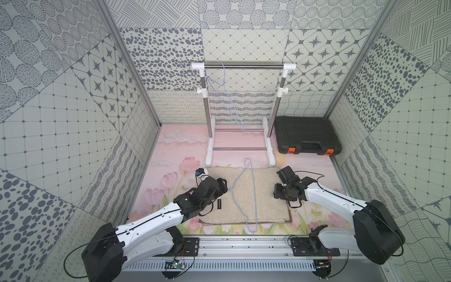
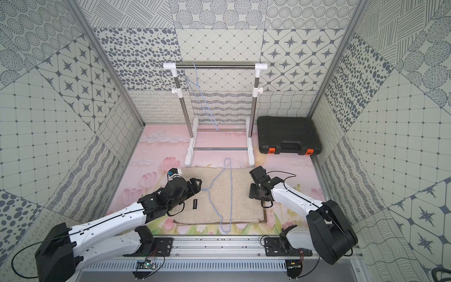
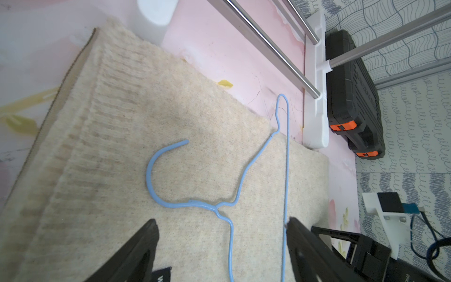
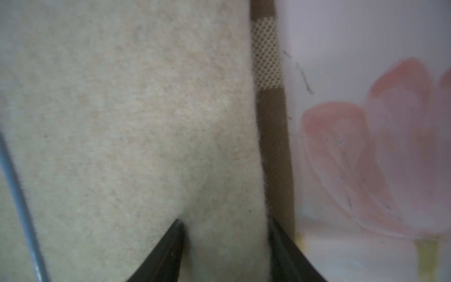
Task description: Hang the scarf on the hanger
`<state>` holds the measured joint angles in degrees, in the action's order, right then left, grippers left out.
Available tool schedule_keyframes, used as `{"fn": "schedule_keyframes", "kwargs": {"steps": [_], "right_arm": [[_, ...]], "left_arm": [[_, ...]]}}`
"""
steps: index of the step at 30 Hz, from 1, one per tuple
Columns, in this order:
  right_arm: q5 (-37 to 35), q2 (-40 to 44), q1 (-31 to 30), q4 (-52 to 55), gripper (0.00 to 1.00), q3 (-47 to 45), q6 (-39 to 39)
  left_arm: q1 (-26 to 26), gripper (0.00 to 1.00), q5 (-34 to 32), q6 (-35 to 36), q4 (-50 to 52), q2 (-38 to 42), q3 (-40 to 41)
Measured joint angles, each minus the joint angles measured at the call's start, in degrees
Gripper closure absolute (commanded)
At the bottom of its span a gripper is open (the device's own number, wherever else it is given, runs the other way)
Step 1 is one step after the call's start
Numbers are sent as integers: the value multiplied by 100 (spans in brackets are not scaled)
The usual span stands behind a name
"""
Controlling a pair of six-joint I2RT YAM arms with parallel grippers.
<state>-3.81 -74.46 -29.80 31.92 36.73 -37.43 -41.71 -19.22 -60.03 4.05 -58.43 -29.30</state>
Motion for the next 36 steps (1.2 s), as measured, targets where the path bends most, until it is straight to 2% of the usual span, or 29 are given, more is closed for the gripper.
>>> {"fn": "schedule_keyframes", "kwargs": {"steps": [3,6,7,10,18,22,25,29,36], "right_arm": [[48,48,-44,-26,75,2,9],[4,120,-170,109,77,52,35],[-31,127,-247,201,80,111,33],[-227,144,-533,463,100,330,-11],[-535,157,-1117,1108,100,988,-76],[-402,-15,-1438,1287,100,1661,-63],[-33,-404,-1655,1237,100,2354,-4],[789,-1110,-1773,603,100,2909,22],[1829,-2570,-1773,-581,100,2680,-61]], "left_arm": [[0,16,-2,0,0,-4,-4],[0,16,-2,0,0,-4,-7],[0,16,-2,0,0,-4,-7],[0,16,-2,0,0,-4,-7],[0,15,-2,4,0,-4,-7],[-2,17,0,13,0,-4,-7],[-2,17,7,17,-2,24,-2],[0,17,15,-7,-2,57,15],[92,16,319,-328,-92,-361,-4]]}}
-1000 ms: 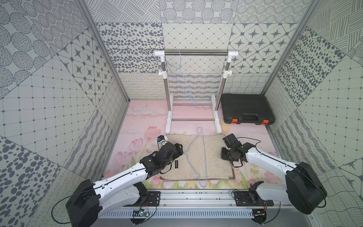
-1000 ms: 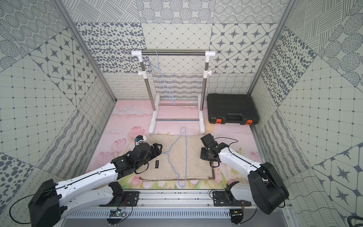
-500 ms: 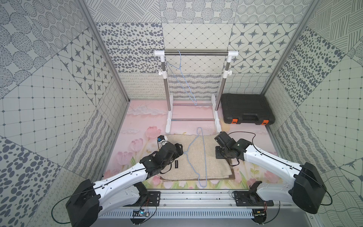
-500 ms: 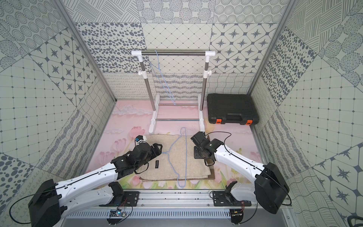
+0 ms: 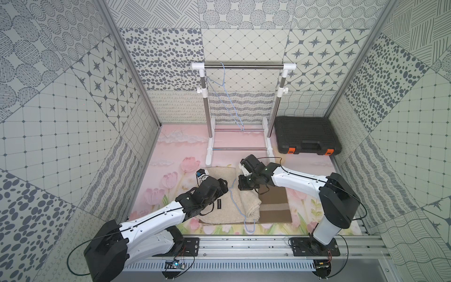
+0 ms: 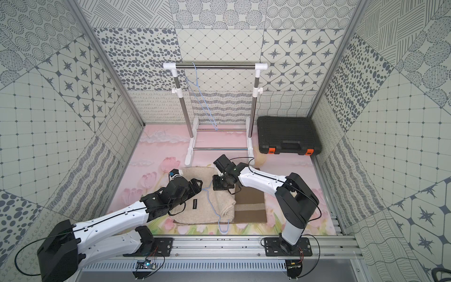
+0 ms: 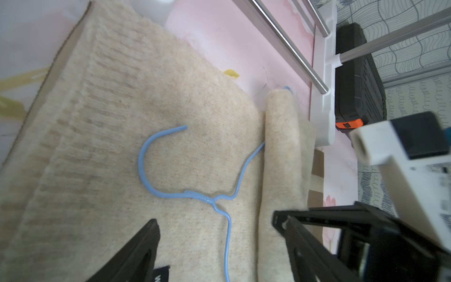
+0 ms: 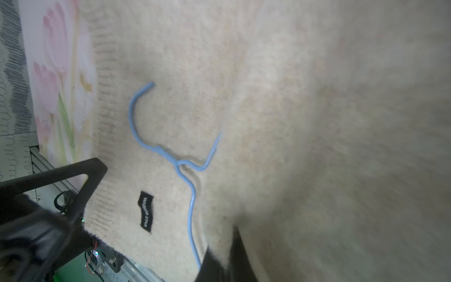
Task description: Hang the scarf on the hanger
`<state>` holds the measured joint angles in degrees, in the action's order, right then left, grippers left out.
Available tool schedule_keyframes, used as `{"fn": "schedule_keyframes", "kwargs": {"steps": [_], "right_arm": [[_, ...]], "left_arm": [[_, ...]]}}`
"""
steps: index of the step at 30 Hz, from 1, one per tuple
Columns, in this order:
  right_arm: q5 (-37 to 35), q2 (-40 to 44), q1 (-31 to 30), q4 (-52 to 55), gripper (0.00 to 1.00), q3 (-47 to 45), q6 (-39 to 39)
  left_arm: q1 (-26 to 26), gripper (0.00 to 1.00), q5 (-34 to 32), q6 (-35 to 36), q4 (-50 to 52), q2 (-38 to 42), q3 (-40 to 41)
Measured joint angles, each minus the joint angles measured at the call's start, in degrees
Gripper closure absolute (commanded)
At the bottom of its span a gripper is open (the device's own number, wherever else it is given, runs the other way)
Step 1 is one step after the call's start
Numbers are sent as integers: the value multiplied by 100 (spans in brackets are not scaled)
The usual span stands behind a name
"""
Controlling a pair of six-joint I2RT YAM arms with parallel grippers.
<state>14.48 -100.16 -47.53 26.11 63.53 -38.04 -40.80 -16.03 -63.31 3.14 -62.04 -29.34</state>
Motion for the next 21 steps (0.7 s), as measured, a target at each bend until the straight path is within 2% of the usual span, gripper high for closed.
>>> {"fn": "schedule_keyframes", "kwargs": {"steps": [2,4,6,7,9,11,12,14,15,21], "right_arm": [[188,-140,37,-262,96,-238,-24],[361,-127,76,-476,50,-350,-44],[538,-48,118,-704,28,-407,-37],[605,46,127,-796,22,-457,-35],[651,293,140,-905,20,-605,-22],[640,597,181,-901,26,-807,-22],[614,758,205,-872,33,-916,-39],[581,994,240,-789,54,-1082,-55],[573,1051,262,-752,61,-1134,-68],[542,809,275,-802,66,-1311,-76]], "left_arm": [[35,15,144,-181,-70,-208,-13],[66,16,282,-426,-133,-404,-4],[79,17,376,-680,-227,-549,52],[83,18,411,-789,-271,-592,96],[92,24,446,-1058,-396,-662,221],[101,32,452,-1329,-553,-717,326],[103,36,450,-1445,-629,-750,363],[103,44,450,-1646,-754,-824,404],[103,46,439,-1764,-826,-876,417],[103,42,389,-2216,-1307,-1239,413]]}}
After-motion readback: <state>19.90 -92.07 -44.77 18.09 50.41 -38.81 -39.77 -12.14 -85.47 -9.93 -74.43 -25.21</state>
